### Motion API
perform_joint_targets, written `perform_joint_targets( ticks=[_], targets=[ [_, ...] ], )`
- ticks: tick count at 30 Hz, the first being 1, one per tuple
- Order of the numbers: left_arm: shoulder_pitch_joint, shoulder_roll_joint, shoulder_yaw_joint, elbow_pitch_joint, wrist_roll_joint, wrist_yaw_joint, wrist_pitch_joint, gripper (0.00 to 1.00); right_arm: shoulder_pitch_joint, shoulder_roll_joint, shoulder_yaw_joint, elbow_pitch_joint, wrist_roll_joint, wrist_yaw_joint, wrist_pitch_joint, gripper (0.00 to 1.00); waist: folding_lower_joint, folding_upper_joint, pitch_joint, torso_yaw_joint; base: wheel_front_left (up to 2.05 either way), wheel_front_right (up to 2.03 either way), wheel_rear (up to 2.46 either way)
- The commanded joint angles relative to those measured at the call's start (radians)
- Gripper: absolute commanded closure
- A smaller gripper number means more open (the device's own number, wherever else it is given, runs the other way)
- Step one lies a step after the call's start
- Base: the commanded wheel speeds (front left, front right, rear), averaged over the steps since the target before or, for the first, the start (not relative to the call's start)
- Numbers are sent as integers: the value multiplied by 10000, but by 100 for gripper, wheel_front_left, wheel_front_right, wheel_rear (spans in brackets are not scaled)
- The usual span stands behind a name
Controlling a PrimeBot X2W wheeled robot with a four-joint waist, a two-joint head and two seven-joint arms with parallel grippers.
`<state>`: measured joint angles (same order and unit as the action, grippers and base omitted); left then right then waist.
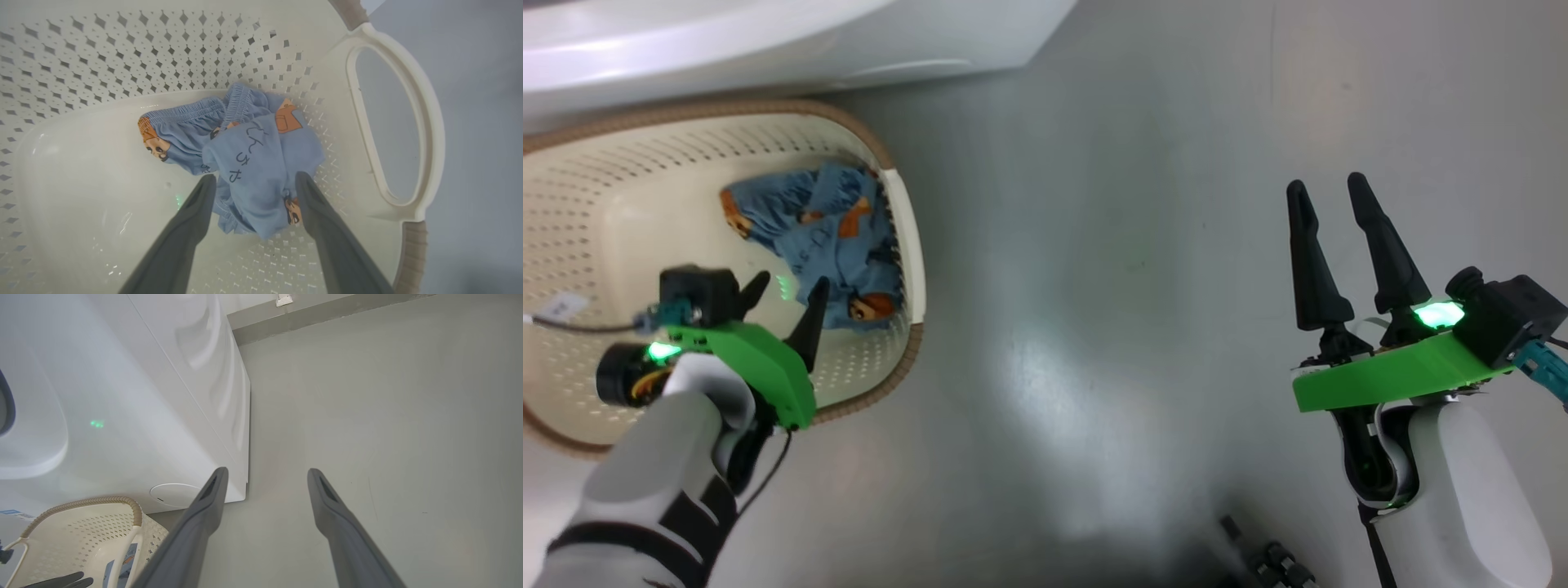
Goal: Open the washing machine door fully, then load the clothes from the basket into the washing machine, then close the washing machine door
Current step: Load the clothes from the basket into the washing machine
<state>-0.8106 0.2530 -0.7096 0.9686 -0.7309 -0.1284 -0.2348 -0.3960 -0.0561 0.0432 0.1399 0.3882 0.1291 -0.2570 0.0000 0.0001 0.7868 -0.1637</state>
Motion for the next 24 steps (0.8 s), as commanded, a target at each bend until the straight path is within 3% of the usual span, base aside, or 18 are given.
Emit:
perform_joint_targets(
  ticks=[1,13,24],
  targets=[
    [-171,449,-87,-21,-344,-23,124,0,115,54,261,-259,171,16,-48,0,0,-1,499,-339,0,0,0],
    [-1094,1293,-2348,-675,-2897,-23,889,0,-76,57,618,-413,326,16,-48,0,0,-1,1129,-624,0,0,0],
    [-1740,1683,-4134,-785,-4420,-23,487,0,33,58,803,-551,448,16,-48,0,0,-1,1250,-883,0,0,0]
  ],
)
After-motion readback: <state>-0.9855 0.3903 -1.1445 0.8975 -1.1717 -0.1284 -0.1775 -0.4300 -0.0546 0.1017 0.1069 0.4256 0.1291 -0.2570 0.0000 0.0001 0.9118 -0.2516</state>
